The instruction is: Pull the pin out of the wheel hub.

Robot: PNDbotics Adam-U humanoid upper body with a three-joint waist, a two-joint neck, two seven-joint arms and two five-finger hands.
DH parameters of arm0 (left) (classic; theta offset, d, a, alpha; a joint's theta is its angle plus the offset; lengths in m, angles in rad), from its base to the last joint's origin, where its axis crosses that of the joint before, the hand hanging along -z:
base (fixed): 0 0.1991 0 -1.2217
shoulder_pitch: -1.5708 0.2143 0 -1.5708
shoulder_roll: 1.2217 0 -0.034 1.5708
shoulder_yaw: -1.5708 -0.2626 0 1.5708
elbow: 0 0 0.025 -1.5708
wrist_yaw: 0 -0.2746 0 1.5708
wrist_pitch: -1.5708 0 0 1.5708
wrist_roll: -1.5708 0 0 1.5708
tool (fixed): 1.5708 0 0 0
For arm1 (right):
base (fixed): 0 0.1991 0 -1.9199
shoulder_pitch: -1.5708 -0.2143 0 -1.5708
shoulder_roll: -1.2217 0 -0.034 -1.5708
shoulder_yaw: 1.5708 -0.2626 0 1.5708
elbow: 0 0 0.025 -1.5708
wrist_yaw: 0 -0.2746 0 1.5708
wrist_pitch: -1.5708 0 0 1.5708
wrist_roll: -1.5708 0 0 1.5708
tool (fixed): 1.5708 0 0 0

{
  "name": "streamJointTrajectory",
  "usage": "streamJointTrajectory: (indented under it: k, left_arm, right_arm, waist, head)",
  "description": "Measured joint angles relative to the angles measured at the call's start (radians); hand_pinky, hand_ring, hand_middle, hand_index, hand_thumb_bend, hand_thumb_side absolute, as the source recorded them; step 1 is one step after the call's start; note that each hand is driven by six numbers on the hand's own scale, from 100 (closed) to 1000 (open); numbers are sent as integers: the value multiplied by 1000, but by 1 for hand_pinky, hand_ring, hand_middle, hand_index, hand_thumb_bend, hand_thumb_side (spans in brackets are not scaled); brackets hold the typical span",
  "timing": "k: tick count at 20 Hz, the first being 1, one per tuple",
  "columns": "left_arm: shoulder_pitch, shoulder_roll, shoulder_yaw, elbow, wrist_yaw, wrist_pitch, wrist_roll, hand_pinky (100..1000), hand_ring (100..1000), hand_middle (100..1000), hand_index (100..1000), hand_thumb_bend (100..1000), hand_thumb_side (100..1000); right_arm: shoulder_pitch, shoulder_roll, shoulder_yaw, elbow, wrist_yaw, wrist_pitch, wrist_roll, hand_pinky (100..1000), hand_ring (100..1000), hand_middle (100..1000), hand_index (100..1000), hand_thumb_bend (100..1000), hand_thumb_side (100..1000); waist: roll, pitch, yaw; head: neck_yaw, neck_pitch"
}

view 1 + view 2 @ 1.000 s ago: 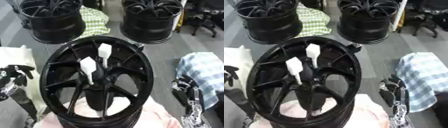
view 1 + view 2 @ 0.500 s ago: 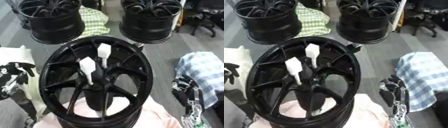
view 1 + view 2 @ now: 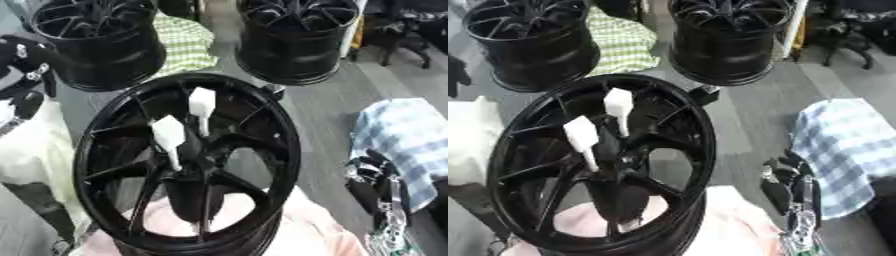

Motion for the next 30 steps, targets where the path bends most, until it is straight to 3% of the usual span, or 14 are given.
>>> streamJointTrajectory:
  k: [6,10,16,21,24,30]
  left_arm:
    - [-122,-44,-210,75,-211,0,0,499,100,678,875,100,751]
    - [-146,-92,-282,138,-322,0,0,505,100,692,878,100,757]
    - [-176,-141,-298,181,-344,0,0,498,100,690,880,100,643]
    - [-196,-160,-297,191,-328,0,0,511,100,729,904,117,665]
    - [-205,-173,-299,205,-372,0,0,525,100,755,918,195,675]
    - [-219,-200,-296,246,-463,0,0,529,100,771,927,266,651]
  right_arm:
    - [0,-4,6,0,0,-2,7,719,655,712,822,100,172]
    - [0,-5,6,0,0,-2,7,719,655,711,823,100,171]
    - [0,-5,6,0,0,-3,9,720,655,711,822,100,172]
    - [0,-5,6,5,0,-3,10,720,655,711,823,100,172]
    - [-1,-5,6,6,0,-3,10,719,655,711,823,100,172]
    - [-1,-5,6,6,0,-3,10,720,655,711,823,100,172]
  waist:
    - [2,0,-12]
    - [3,0,-15]
    - [6,0,-17]
    - [8,0,-19]
    - [8,0,-22]
    - [8,0,-23]
  head:
    - [8,0]
    - [9,0]
    - [9,0]
    - [8,0]
    - [7,0]
    - [5,0]
